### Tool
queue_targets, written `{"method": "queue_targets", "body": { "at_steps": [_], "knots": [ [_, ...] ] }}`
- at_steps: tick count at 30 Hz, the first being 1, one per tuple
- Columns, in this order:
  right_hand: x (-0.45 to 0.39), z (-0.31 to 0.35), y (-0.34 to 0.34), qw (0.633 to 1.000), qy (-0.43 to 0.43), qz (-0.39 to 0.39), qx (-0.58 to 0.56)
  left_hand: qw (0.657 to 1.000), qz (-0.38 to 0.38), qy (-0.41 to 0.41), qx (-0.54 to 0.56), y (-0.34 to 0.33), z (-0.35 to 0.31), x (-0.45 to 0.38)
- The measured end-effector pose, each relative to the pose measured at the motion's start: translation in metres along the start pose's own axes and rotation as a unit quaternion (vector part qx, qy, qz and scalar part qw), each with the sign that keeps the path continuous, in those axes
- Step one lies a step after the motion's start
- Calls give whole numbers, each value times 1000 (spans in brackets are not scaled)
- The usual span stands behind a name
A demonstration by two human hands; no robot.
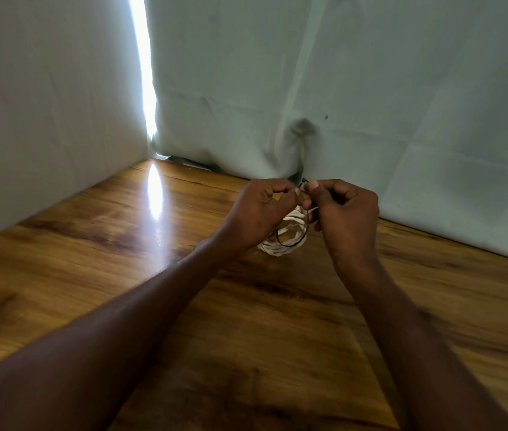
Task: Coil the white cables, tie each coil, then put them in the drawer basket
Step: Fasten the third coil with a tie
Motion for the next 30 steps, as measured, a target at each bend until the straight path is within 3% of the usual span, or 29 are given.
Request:
{"method": "queue_targets", "body": {
  "at_steps": [9,17,25,30],
  "knots": [
    [1,-2,5,998,2,-61,15,1000,-8,-5,-19,-1,-1,-1],
    [3,0,2,999,4,-45,31,999,-10,-18,-34,-1,0,-1],
    [4,-1,-2,998,13,10,57,1000,-13,22,0,1,5,-2],
    [-2,-2,-2,992,-59,88,-69,1000,2,8,10,-1,-1,0]
  ]
}}
Point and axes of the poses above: each hand's wrist, its own x-axis away from the middle knuckle, its own y-axis out of the back of the hand, z = x × y, the point moved 5 cm from there along -x, towards the middle knuckle, and after that the axes turned 1 degree about -x, right-handed, at the moved point
